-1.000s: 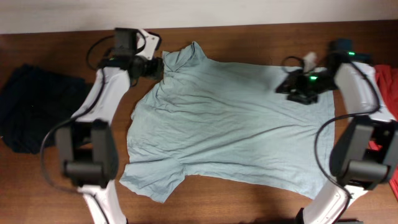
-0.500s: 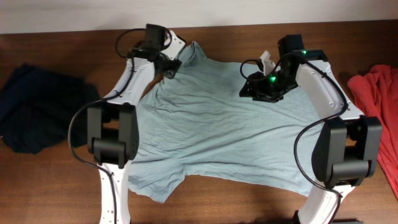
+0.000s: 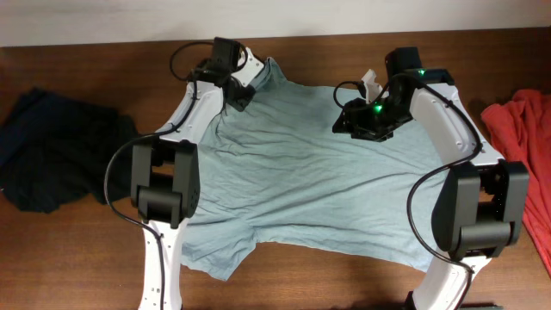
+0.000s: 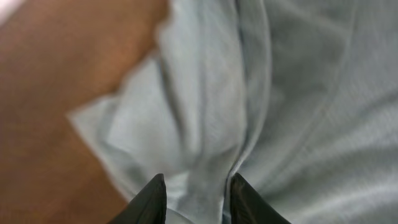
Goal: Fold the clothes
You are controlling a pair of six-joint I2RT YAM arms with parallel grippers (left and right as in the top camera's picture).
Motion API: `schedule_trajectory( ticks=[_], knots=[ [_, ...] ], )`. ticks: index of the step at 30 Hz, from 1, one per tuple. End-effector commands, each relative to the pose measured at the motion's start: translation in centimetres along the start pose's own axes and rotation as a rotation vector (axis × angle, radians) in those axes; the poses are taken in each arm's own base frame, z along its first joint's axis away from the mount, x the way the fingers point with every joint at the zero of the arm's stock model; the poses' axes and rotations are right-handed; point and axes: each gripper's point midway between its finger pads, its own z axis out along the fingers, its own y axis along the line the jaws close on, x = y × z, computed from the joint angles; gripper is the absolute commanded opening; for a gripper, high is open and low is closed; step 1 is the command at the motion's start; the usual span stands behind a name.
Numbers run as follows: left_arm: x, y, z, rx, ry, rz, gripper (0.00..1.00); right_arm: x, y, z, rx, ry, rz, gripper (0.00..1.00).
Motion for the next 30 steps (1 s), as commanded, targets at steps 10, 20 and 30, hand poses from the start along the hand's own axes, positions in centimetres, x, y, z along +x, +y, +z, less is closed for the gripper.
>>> schedule_trajectory(
  ticks=[10,20,30],
  knots=[
    [-0.6,2.1,-0.2,-0.106,0.011,-0.004,0.00,-0.4,0.3,-0.5,0.017,-0.020,-0.012,0.60],
    [-5.6,9.7,-3.2,-0.329,-0.220,-0.225,0.00,-0.4,0.2,-0.5,0.020,-0.019,-0.012,0.60],
    [-7.0,13.9,-5.2,-0.486,-0.320,-0.271,0.00,-0.4,0.2,-0.5,0.020,-0.019,-0.012,0.60]
  ],
)
